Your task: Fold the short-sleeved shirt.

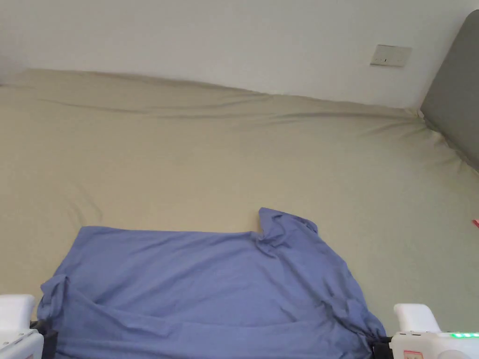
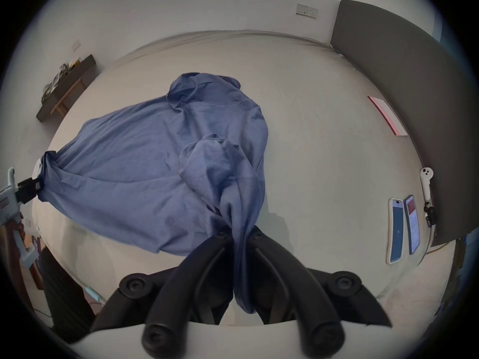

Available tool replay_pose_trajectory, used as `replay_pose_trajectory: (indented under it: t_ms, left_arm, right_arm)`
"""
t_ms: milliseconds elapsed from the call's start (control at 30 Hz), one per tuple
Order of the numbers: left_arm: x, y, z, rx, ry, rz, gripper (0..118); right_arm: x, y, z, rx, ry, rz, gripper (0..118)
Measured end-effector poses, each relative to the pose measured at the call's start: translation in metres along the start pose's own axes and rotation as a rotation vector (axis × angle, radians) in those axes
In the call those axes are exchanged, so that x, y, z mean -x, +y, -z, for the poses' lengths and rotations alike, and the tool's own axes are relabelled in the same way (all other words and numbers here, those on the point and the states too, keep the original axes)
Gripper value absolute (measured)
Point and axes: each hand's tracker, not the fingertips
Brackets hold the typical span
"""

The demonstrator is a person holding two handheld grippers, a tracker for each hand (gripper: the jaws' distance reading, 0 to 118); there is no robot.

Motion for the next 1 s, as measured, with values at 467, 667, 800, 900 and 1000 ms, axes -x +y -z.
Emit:
replay_pose_trajectory:
  t_ms: [467,667,800,900,1000]
  left_arm:
    - [0.003,-0.056,0.041,0.202,0.039,0.067,6]
    - [0.015,-0.046,0.034,0.185,0.099,0.056,69]
    - [0.022,-0.013,-0.004,-0.009,0.039,-0.052,103]
    - [0.019,0.023,-0.042,-0.197,0.031,-0.083,103]
    - [0.004,0.058,-0.086,-0.422,-0.016,-0.099,103]
  right_arm:
    - [0.001,-0.054,0.057,0.156,-0.039,0.025,8]
    - [-0.007,-0.041,0.038,0.066,-0.097,0.023,94]
    - [-0.011,-0.010,-0.012,-0.147,-0.111,0.021,114]
    - [-0.004,0.020,-0.054,-0.335,-0.146,0.009,114]
    - [0.022,0.047,-0.101,-0.537,-0.131,-0.036,114]
